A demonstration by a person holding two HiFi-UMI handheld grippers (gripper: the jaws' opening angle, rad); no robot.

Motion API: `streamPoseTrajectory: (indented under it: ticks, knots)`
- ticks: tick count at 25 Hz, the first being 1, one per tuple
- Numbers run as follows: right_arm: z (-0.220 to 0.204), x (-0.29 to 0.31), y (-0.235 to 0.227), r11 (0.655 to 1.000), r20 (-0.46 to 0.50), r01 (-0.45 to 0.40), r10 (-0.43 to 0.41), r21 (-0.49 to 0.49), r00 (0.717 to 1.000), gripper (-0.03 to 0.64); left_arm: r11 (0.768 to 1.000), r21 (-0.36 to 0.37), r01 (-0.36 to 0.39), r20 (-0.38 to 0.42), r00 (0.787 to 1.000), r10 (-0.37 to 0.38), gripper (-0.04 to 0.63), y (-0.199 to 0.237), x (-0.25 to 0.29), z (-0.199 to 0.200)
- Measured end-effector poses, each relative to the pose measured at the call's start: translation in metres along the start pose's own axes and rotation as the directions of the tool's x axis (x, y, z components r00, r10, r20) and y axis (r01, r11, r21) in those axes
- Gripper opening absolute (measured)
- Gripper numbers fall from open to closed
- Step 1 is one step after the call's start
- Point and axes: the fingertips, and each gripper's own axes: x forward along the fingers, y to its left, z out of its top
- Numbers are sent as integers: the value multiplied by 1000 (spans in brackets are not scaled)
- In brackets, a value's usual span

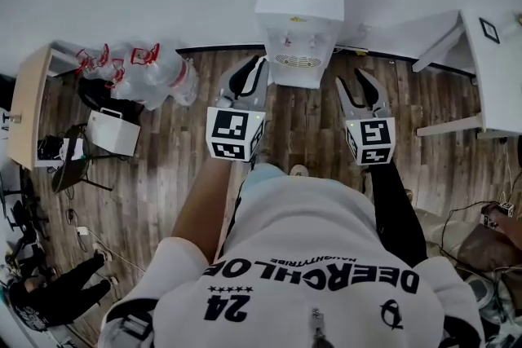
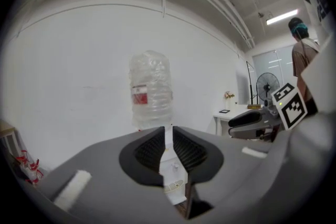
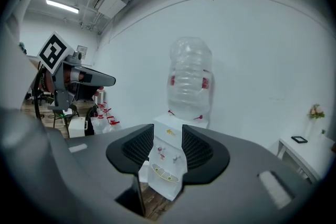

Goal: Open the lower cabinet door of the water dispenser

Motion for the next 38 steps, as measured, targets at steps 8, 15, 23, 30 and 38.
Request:
streamPoseTrajectory:
  ticks: [8, 15, 23, 30, 38]
  knots:
    - [7, -6, 11, 1000, 34, -19, 19, -13, 999, 2, 998, -23, -55, 22, 998, 56, 57, 16, -13, 6]
    - [16, -14, 19, 999, 58, -27, 29, -38, 998, 2, 998, -15, -58, 30, 998, 58, 57, 15, -23, 5]
    - [13, -13, 20, 998, 48, -43, 45, -49, 998, 2, 998, -7, -63, 32, 998, 63, 57, 14, -21, 5]
    - [17, -16, 16, 998, 57, -41, 44, -45, 997, 2, 998, -2, -55, 31, 998, 55, 57, 7, -22, 6]
    - [14, -19, 17, 998, 53, -47, 49, -35, 997, 2, 999, 11, -47, 29, 999, 46, 57, 1, -24, 4]
